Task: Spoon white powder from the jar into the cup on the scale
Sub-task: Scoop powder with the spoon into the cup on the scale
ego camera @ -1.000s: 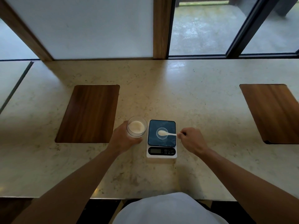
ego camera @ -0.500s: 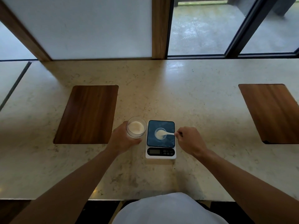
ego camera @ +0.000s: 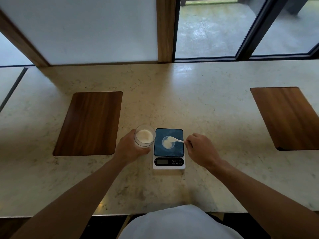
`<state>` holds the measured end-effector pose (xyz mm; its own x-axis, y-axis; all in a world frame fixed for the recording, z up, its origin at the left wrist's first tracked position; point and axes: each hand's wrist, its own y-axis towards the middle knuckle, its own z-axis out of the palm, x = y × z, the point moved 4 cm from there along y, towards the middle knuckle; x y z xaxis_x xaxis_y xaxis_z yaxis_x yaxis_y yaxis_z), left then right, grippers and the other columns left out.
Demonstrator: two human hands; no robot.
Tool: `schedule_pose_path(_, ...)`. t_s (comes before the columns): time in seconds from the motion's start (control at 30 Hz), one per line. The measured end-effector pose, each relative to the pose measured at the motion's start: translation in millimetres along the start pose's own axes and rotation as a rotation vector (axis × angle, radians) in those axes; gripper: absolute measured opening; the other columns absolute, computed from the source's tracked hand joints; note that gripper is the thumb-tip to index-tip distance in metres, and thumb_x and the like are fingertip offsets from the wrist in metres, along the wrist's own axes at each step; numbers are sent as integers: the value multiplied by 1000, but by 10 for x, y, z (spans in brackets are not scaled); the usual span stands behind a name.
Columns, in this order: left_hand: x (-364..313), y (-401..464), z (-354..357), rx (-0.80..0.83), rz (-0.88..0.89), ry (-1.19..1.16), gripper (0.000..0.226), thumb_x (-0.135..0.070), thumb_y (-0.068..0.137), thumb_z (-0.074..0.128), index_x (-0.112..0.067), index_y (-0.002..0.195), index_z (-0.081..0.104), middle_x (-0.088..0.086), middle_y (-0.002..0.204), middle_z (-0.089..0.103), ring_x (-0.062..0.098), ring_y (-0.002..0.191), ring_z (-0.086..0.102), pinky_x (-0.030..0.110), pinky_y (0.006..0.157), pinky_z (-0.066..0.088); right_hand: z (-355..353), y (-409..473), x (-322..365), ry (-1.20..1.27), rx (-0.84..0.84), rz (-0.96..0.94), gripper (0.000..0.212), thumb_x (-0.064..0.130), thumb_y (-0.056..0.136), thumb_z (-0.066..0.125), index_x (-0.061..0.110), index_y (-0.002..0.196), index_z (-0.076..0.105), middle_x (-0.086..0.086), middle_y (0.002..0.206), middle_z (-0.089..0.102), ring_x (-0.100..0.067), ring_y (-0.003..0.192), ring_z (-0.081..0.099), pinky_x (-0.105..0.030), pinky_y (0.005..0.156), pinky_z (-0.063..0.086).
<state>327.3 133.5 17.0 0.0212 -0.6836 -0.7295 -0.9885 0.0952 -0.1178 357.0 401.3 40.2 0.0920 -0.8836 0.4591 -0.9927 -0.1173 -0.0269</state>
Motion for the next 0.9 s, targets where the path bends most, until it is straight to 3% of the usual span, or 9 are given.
schedule_pose_path(0.23, -29, 0, 20, 10, -12, -22, 74, -48, 56, 88, -33, 122, 55, -14, 107, 64, 9, 93, 61, 14, 74, 42, -72, -68, 43, -18, -24, -67, 26, 15, 99, 51, 2, 83, 68, -7, 75, 62, -19, 57, 52, -35, 53, 50)
schedule_pose_path(0.37, -23, 14, 35, 5, -15, -5, 77, -45, 57, 90, -29, 125, 56, -12, 109, 64, 11, 95, 61, 24, 79, 46, -90, -104, 51, -8, -38, -102, 22, 13, 97, 54, 3, 85, 69, -7, 77, 63, -16, 56, 49, -30, 51, 47)
schedule_pose_path(0.63, -32, 26, 43, -2, -1, 21, 77, -42, 59, 91, -24, 126, 56, -7, 113, 66, 14, 97, 62, 28, 82, 49, -111, -142, 45, 7, -76, -159, 16, 11, 93, 62, 2, 84, 71, -6, 72, 63, -16, 52, 50, -26, 47, 45)
schedule_pose_path(0.8, -28, 26, 34, -5, -6, 30, 78, -43, 59, 91, -24, 126, 56, -5, 115, 67, 14, 98, 62, 29, 83, 49, -239, -63, 55, 191, -243, -28, 11, 12, 91, 66, 3, 85, 70, -5, 73, 66, -12, 57, 53, -12, 55, 39)
schedule_pose_path(0.9, -28, 24, 39, 5, -8, 33, 78, -45, 61, 90, -25, 127, 55, -6, 118, 66, 14, 99, 61, 28, 84, 48, -346, -6, 213, 245, -282, -111, 12, 14, 91, 66, 4, 86, 68, -5, 74, 66, -10, 59, 53, -9, 56, 38)
